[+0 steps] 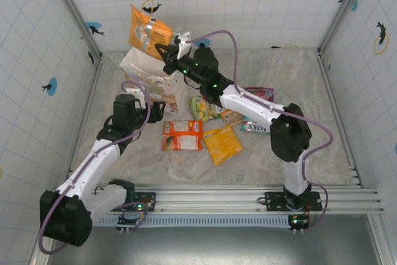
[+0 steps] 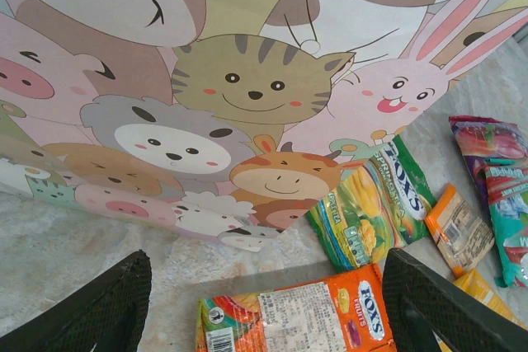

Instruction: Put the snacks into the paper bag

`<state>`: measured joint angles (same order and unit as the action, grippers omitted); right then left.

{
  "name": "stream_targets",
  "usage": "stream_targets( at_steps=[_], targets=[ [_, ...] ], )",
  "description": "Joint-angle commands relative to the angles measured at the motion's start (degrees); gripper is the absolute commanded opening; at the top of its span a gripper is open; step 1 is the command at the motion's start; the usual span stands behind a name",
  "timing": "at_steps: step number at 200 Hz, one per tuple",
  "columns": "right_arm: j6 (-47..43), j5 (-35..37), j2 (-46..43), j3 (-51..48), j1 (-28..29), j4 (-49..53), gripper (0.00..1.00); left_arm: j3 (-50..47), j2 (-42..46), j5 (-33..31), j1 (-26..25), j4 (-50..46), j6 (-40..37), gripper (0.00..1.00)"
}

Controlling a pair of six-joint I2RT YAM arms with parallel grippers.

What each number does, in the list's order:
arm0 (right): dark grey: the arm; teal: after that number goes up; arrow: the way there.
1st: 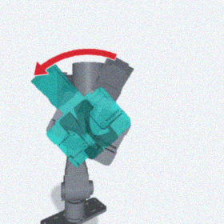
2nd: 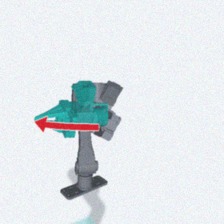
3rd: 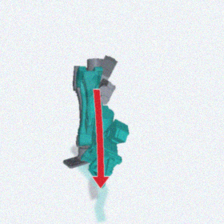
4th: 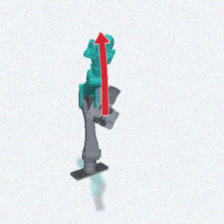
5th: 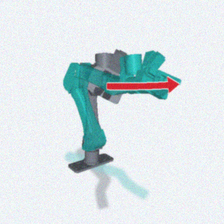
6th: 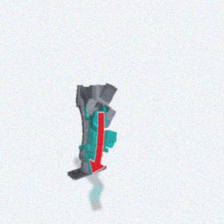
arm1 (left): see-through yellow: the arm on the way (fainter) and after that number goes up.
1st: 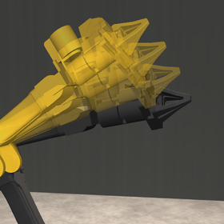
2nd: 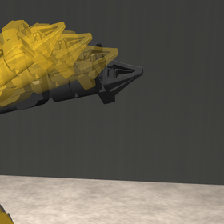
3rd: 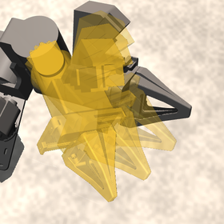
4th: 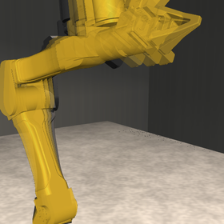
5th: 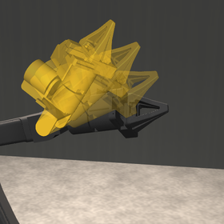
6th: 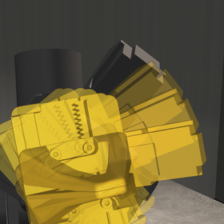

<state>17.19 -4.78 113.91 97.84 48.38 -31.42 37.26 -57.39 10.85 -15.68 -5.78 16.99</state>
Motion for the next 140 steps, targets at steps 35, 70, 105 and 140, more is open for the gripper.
stream_targets(
  at_steps=[35,70,105,140],
  targets=[
    [1.3,0.6,4.4,4.4,0.0,2.5,0.0,1.9,0.9,-0.9,0.3,-1.1,0.3,0.75],
    [1.6,2.7,4.6,4.4,-0.1,5.2,0.0,2.0,0.4,-0.9,0.3,-1.0,0.4,0.75],
    [1.7,2.2,4.3,4.4,-0.1,7.4,0.16,2.2,0.2,-1.1,0.3,-1.0,0.3,0.75],
    [1.3,1.9,2.3,4.3,-0.2,10.2,0.34,3.0,0.2,-0.2,0.3,-1.4,0.3,0.75]
  ],
)
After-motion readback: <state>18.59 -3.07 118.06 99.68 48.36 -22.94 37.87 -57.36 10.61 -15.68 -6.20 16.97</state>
